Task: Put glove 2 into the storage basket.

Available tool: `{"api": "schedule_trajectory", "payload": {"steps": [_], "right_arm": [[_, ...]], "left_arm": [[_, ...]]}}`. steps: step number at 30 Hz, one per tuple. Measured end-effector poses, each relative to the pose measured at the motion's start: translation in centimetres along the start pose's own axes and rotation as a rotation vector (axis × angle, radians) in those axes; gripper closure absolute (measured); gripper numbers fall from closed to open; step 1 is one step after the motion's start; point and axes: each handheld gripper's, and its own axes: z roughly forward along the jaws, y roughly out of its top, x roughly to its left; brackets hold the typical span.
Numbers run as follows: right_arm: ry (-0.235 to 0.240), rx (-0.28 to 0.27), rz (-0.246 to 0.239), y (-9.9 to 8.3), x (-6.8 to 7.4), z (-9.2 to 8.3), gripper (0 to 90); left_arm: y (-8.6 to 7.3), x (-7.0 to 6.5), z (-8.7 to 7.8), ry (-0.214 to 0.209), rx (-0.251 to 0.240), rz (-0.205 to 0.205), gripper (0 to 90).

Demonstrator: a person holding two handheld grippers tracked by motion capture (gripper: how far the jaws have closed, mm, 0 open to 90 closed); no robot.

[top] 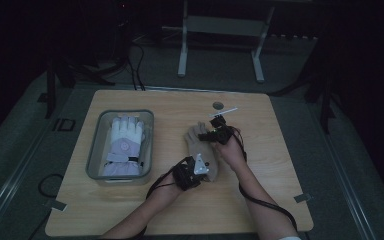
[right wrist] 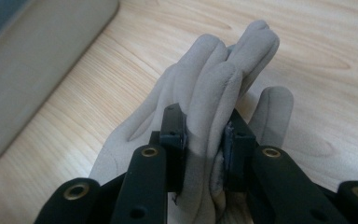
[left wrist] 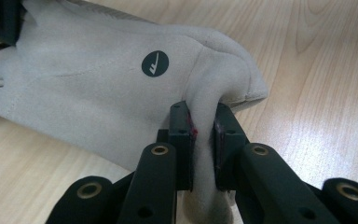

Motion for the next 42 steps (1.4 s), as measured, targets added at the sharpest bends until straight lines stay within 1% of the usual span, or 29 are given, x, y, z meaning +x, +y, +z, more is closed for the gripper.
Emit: {"api": "schedule_trajectory", "payload": {"steps": [2, 4, 5, 7, 9, 14, 19, 20, 22, 25, 30, 31, 32, 34, 35, 36, 41, 42], "right_arm": [[0.002, -0.011, -0.003, 0.3, 0.3, -0.4, 74.3], [0.003, -0.019, -0.005, 0.7, 0.5, -0.6, 74.2], [0.007, -0.026, -0.002, 0.9, 0.6, -0.8, 74.2], [0.014, -0.035, -0.004, 1.3, 1.0, -1.1, 74.1], [0.020, -0.039, -0.014, 1.7, 1.3, -1.3, 74.1], [0.028, -0.057, -0.033, 2.6, 2.3, -1.7, 74.1], [0.044, -0.068, -0.048, 3.6, 3.3, -1.9, 74.1], [0.045, -0.070, -0.052, 3.8, 3.5, -2.0, 74.1], [0.054, -0.070, -0.061, 4.3, 4.1, -2.0, 74.1], [0.057, -0.074, -0.077, 5.0, 4.8, -2.0, 74.1], [0.065, -0.087, -0.101, 6.3, 6.2, -2.1, 74.0], [0.066, -0.090, -0.103, 6.5, 6.4, -2.1, 74.0], [0.077, -0.095, -0.106, 6.8, 6.8, -2.1, 74.0], [0.076, -0.105, -0.110, 7.2, 7.3, -2.1, 74.0], [0.081, -0.108, -0.110, 7.4, 7.7, -2.1, 74.0], [0.084, -0.112, -0.116, 7.7, 8.1, -2.1, 74.0], [0.097, -0.106, -0.133, 8.6, 9.2, -1.7, 73.9], [0.099, -0.107, -0.134, 8.7, 9.4, -1.5, 73.9]], "left_arm": [[0.2, 0.2, -0.5, 0.002, -0.002, 0.001, 81.2], [0.4, 0.4, -1.0, 0.012, -0.003, -0.002, 81.2], [0.4, 0.5, -1.3, 0.014, 0.001, 0.005, 81.2], [0.5, 0.6, -1.7, 0.021, 0.000, 0.005, 81.2], [0.6, 0.7, -2.1, 0.030, 0.008, 0.015, 81.2], [0.7, 1.1, -3.3, 0.039, 0.016, 0.018, 81.2], [0.6, 1.5, -4.5, 0.068, 0.029, 0.032, 81.2], [0.6, 1.6, -4.8, 0.069, 0.030, 0.026, 81.2], [0.5, 1.7, -5.3, 0.078, 0.033, 0.029, 81.2], [0.3, 2.1, -6.0, 0.090, 0.034, 0.023, 81.2], [0.1, 2.6, -7.6, 0.122, 0.042, 0.028, 81.2], [0.0, 2.8, -7.9, 0.119, 0.043, 0.019, 81.2], [0.0, 2.9, -8.1, 0.125, 0.043, 0.018, 81.2], [-0.2, 3.2, -8.7, 0.135, 0.046, 0.014, 81.2], [-0.4, 3.3, -9.0, 0.136, 0.044, 0.005, 81.2], [-0.6, 3.4, -9.2, 0.140, 0.047, 0.003, 81.2], [-1.2, 3.8, -10.2, 0.162, 0.060, -0.001, 81.2], [-1.4, 3.9, -10.4, 0.157, 0.059, -0.008, 81.2]]}}
